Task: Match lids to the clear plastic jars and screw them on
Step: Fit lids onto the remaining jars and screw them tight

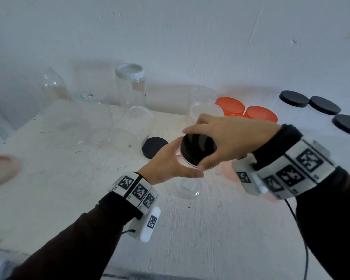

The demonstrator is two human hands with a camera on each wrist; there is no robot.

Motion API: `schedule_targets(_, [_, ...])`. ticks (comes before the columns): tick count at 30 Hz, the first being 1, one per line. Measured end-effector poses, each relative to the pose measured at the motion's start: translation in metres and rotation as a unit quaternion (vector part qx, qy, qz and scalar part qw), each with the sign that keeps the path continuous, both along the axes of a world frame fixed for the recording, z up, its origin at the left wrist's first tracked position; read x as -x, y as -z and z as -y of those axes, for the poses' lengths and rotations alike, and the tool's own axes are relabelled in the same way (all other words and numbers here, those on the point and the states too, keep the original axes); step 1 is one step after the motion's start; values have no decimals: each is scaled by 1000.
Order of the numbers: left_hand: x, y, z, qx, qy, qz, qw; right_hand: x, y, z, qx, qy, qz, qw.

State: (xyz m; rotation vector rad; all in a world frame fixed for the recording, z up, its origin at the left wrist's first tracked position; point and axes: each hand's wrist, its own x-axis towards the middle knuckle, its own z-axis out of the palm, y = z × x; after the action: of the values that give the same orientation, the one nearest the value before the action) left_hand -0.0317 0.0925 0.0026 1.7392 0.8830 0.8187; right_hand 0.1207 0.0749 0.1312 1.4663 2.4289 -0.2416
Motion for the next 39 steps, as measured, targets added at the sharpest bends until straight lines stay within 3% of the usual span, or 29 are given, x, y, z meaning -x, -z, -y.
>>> schedule_targets(1, [0, -1, 0, -3, 0, -8, 1000, -1, -4, -1, 43, -13, -17, 999])
schedule_targets(3, [0, -2, -1, -7, -2, -14, 1000, 0, -5, -3, 45, -27, -43, 998])
schedule_targets(10, [-4, 5, 4, 11, -31, 8, 999, 10, 17, 2, -161, 17, -48, 986])
schedule_targets(12, [-4, 4, 4, 12, -28, 8, 999, 9, 18, 4, -180, 21, -9, 983])
schedule_targets(14, [-3, 3, 4, 7, -20, -1, 1000, 3, 12, 3, -111, 9, 28, 993])
schedule_targets(16, [-3, 1, 4, -9, -23, -14, 1000, -2, 0, 2, 30, -3, -24, 999])
schedule_targets(18, [-4, 1, 5, -12, -27, -13, 999, -3, -3, 1, 62, -17, -63, 996])
schedule_targets(26, [-6, 5, 6, -3, -43, -5, 999, 8, 26, 7, -175, 49, -41, 983])
schedule_targets(29, [-4, 4, 6, -7, -39, -12, 999, 2, 12, 5, -69, 34, -12, 997])
schedule_targets(31, [-4, 2, 7, -19, -41, -25, 999, 0, -3, 5, 40, 1, -43, 998])
schedule_targets(32, [-4, 2, 7, -22, -42, -25, 999, 0, -6, 5, 53, -8, -51, 997])
schedule_targets(39, [-5, 5, 8, -7, -48, -4, 999, 12, 20, 8, -180, 33, -15, 983])
